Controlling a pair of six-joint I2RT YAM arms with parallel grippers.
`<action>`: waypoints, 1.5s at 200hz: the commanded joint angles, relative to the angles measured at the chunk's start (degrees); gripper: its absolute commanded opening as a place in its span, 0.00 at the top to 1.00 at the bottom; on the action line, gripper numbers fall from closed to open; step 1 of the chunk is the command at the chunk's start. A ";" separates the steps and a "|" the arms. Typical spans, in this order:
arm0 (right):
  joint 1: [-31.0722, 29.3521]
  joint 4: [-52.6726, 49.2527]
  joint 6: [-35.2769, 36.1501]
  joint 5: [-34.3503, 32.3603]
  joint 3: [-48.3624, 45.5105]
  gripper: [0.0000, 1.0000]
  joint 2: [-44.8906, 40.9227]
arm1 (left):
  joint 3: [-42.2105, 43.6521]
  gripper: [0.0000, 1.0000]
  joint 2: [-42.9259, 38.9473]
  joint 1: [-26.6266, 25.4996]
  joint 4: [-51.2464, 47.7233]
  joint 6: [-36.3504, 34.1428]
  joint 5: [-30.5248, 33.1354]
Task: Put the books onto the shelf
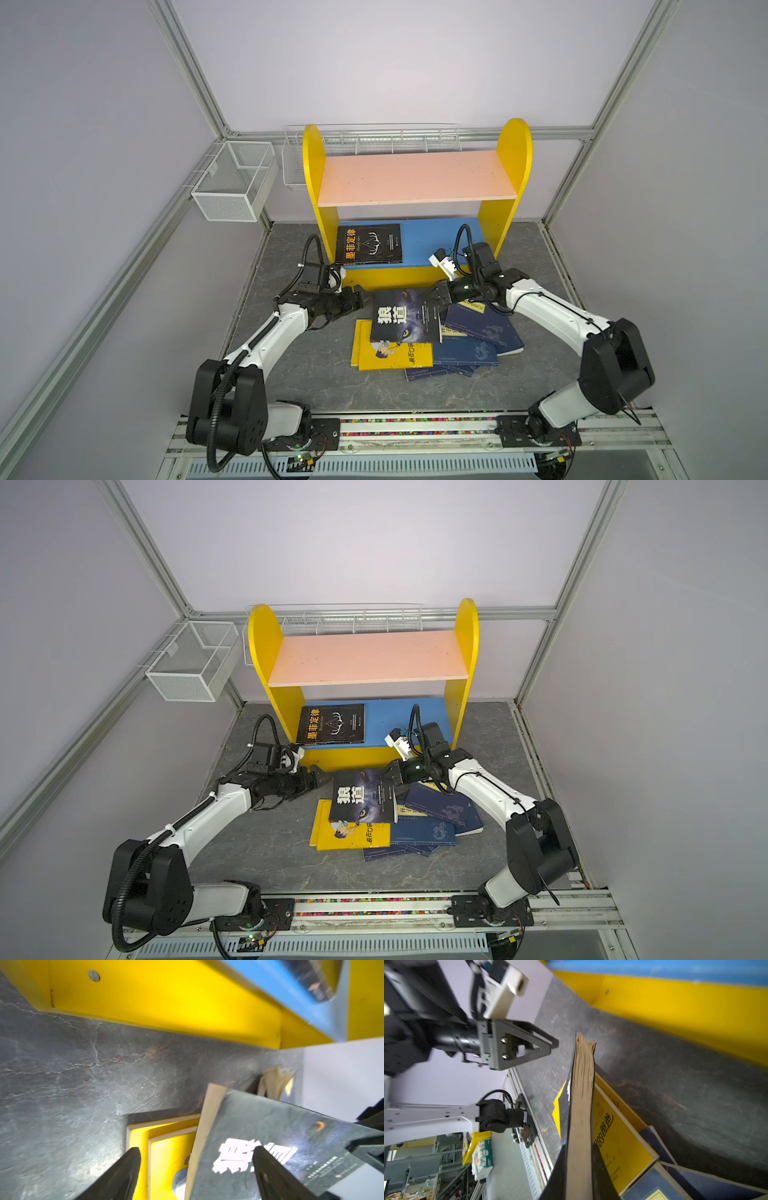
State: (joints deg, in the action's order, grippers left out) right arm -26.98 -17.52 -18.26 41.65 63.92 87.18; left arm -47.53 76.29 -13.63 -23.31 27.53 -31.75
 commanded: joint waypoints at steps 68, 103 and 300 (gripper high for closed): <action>3.43 23.09 -14.39 16.49 -1.17 0.93 -3.21 | 7.33 0.09 -6.39 0.01 16.21 8.69 -18.30; 3.50 29.24 -18.64 16.51 -2.04 0.93 -2.98 | 7.26 0.25 -6.35 0.03 19.81 9.76 -21.84; 4.85 25.80 -18.21 1.84 -7.80 0.18 -7.75 | 10.47 1.00 -18.81 0.24 48.96 23.59 -8.16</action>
State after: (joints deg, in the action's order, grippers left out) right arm -21.47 0.10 -32.25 37.93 57.65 78.54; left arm -37.30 58.46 -13.52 16.08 48.27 -43.38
